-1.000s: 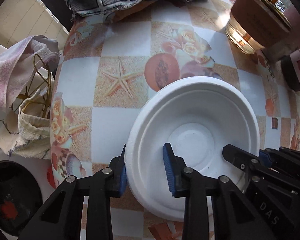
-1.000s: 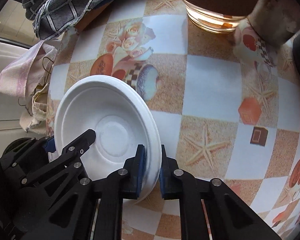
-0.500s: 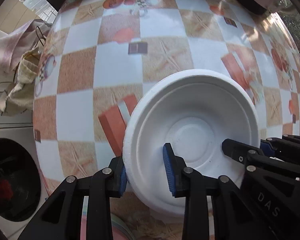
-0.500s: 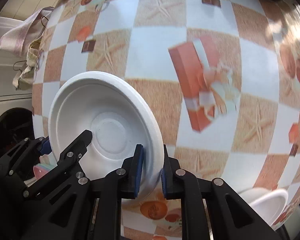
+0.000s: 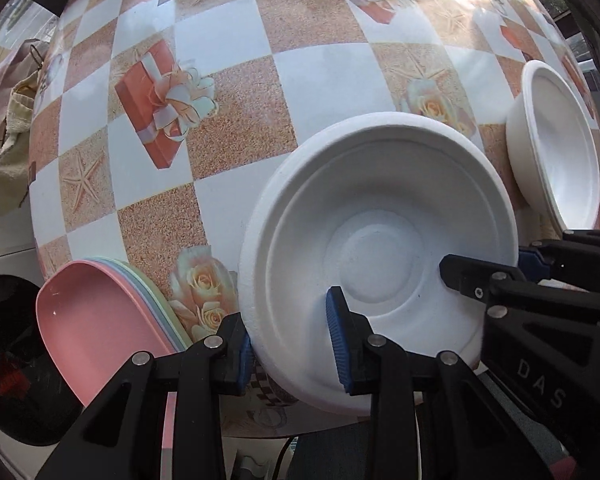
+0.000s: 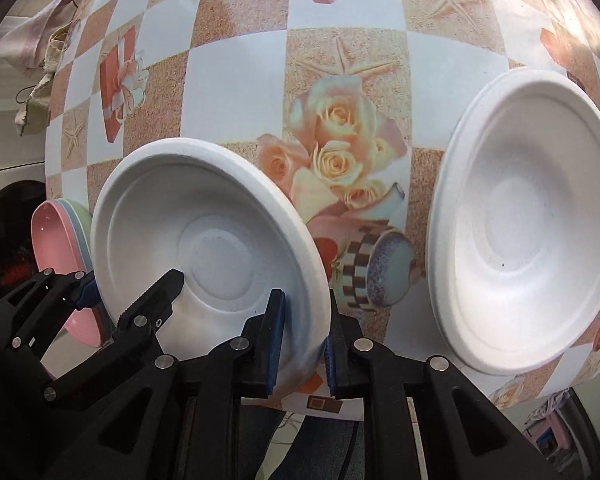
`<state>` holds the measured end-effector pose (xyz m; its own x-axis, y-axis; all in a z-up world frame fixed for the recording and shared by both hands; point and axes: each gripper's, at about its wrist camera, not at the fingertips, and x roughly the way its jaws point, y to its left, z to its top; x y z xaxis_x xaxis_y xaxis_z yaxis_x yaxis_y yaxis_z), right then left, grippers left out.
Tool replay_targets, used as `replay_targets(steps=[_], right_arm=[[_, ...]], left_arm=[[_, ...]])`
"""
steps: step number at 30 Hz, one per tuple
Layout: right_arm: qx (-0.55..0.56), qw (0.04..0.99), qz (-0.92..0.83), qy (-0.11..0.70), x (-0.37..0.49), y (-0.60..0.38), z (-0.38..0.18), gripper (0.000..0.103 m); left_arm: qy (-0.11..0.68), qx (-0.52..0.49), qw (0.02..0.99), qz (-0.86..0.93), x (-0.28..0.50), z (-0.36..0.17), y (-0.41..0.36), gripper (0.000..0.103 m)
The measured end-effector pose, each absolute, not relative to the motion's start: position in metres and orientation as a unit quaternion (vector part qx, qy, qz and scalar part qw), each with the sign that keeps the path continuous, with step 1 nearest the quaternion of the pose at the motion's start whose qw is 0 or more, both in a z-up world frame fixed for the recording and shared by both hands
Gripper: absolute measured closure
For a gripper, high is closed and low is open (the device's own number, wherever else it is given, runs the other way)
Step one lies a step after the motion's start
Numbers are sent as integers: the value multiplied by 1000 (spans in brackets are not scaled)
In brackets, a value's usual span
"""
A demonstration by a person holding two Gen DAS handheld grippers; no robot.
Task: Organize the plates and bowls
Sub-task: 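Carry the third bowl with both grippers over the bowl stack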
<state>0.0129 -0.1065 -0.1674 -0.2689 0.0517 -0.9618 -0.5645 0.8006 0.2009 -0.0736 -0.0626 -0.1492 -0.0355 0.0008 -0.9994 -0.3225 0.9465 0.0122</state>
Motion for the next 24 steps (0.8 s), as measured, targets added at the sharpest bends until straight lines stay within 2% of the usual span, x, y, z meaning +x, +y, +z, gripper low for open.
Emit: replay_targets(steps=[8, 17, 24], right_arm=[[-135, 616, 271, 728, 7, -124, -126, 84], [-86, 652, 244, 712, -5, -166, -85, 84], [-93, 671, 246, 694, 9, -189, -66, 83]], left_arm=[[671, -93, 726, 115, -70, -108, -55, 68], [642, -58, 761, 76, -66, -60, -87, 68], [622, -55, 778, 70, -41, -38, -117, 68]])
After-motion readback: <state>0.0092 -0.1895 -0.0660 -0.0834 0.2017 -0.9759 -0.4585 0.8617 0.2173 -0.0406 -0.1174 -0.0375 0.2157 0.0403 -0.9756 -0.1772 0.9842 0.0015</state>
